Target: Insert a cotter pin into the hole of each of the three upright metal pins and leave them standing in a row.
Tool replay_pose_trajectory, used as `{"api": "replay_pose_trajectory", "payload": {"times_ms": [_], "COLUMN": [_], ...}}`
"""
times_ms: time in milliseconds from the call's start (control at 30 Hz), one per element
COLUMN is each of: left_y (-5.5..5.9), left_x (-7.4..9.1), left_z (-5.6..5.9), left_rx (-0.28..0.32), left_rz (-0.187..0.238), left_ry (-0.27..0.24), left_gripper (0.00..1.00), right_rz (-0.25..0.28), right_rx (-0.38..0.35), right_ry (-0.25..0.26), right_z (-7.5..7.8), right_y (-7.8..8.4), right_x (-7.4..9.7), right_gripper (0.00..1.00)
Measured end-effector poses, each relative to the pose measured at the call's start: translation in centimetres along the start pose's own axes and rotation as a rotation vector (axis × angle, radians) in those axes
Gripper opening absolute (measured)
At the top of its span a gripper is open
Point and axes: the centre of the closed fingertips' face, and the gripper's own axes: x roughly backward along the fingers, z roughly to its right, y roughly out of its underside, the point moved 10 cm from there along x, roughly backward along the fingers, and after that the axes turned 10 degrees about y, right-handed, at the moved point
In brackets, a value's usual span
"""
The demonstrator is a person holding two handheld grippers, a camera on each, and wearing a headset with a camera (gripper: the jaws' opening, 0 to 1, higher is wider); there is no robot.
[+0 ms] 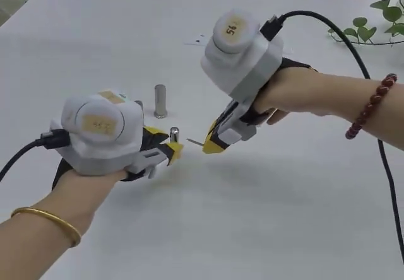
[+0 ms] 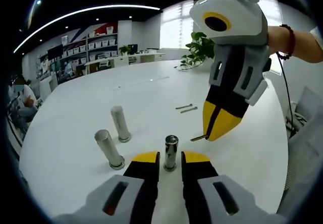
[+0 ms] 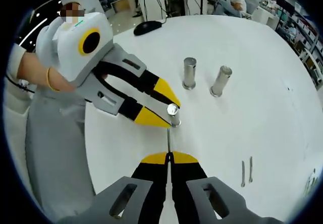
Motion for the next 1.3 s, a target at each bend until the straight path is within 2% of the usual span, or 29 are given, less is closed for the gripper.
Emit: {"api": "replay_pose_trajectory", "payload": {"times_ms": [333, 1300], "left_y": [0.2, 0.6], "left_x": [-0.3, -0.6], "left_z": [-0.1, -0.2], "left_rx": [0.018, 0.01], "left_rz": [0.006, 0.026], "left_ry": [0.01, 0.012], "left_gripper": [0.08, 0.07], "right_rz": [-0.025, -0.05], "right_rx": [0.021, 0.133], "right_ry": [0.006, 0.022], "right_z": [0.1, -0.3], "right_y": [-0.4, -2.4], "right_x": [-0.1, 0.0], "right_gripper": [0.02, 0.02]}}
